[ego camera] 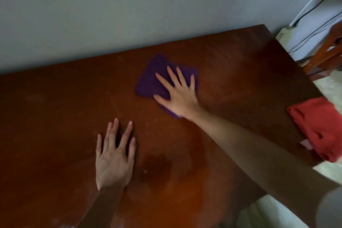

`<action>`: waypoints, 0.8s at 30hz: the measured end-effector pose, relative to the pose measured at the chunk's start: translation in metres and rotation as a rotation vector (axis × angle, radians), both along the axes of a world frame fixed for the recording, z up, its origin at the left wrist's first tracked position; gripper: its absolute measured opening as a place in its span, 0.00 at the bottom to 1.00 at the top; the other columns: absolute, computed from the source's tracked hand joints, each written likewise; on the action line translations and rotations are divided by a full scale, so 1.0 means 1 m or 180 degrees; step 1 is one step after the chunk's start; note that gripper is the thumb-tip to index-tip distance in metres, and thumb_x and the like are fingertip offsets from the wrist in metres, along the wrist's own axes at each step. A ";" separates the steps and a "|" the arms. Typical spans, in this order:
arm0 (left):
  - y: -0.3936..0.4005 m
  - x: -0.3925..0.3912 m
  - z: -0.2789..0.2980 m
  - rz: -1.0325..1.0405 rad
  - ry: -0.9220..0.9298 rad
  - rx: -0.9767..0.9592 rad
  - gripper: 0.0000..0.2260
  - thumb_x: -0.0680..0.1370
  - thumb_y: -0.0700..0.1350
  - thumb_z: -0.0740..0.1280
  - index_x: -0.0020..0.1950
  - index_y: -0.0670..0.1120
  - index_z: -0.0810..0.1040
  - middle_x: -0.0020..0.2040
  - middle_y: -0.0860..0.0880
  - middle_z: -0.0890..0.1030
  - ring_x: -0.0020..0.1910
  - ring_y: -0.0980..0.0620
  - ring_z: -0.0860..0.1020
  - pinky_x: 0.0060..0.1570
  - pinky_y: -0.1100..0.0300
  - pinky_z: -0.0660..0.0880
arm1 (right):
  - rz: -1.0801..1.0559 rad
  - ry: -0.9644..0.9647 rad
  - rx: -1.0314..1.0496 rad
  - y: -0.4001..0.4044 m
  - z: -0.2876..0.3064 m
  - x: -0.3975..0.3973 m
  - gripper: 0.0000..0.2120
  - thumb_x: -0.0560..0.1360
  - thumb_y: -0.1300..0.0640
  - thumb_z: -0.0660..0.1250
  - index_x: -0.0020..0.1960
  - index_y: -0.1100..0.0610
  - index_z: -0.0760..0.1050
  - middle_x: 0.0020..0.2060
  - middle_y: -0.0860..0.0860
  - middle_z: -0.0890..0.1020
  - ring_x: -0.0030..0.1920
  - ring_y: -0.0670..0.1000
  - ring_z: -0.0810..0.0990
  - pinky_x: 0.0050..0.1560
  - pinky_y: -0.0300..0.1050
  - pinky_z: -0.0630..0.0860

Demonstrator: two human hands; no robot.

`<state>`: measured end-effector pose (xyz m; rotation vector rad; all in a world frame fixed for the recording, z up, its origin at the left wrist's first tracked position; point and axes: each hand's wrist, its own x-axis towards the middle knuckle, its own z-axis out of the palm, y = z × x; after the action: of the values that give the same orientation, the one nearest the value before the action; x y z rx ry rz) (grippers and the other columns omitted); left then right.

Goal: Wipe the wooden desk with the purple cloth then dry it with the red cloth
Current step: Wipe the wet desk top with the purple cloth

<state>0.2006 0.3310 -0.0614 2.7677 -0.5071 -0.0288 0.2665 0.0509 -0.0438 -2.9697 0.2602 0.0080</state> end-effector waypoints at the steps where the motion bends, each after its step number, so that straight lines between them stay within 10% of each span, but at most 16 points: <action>1: 0.000 0.000 0.001 -0.0010 0.0002 -0.0004 0.25 0.84 0.59 0.50 0.82 0.59 0.61 0.84 0.50 0.57 0.84 0.52 0.51 0.81 0.45 0.51 | -0.0090 -0.0057 -0.0040 -0.002 -0.002 -0.051 0.38 0.78 0.25 0.56 0.84 0.36 0.51 0.86 0.48 0.51 0.86 0.56 0.48 0.77 0.78 0.52; 8: -0.003 -0.004 0.002 -0.0061 0.0000 0.0189 0.26 0.85 0.61 0.47 0.83 0.59 0.57 0.85 0.46 0.55 0.84 0.47 0.49 0.81 0.41 0.49 | -0.0932 0.0146 -0.0541 -0.002 -0.008 -0.336 0.40 0.73 0.28 0.61 0.81 0.43 0.67 0.82 0.56 0.65 0.80 0.65 0.65 0.67 0.82 0.65; 19: -0.123 -0.023 0.013 -0.0308 -0.0200 -0.0016 0.25 0.83 0.57 0.55 0.79 0.49 0.69 0.79 0.39 0.68 0.81 0.40 0.62 0.78 0.37 0.56 | -0.0778 -0.0133 0.0053 -0.119 -0.012 -0.101 0.41 0.73 0.22 0.54 0.83 0.35 0.55 0.86 0.50 0.54 0.85 0.59 0.49 0.76 0.80 0.51; 24: -0.186 -0.042 -0.001 -0.0171 -0.0084 0.0269 0.28 0.84 0.60 0.51 0.82 0.52 0.62 0.83 0.35 0.57 0.83 0.37 0.50 0.79 0.33 0.51 | -0.0462 0.0129 0.0089 -0.199 -0.002 0.026 0.39 0.76 0.23 0.55 0.83 0.33 0.51 0.86 0.48 0.49 0.85 0.57 0.45 0.78 0.77 0.46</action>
<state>0.1590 0.1452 -0.0628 2.8395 -0.6003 -0.0266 0.2927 -0.1478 -0.0462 -2.9177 0.4761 0.0542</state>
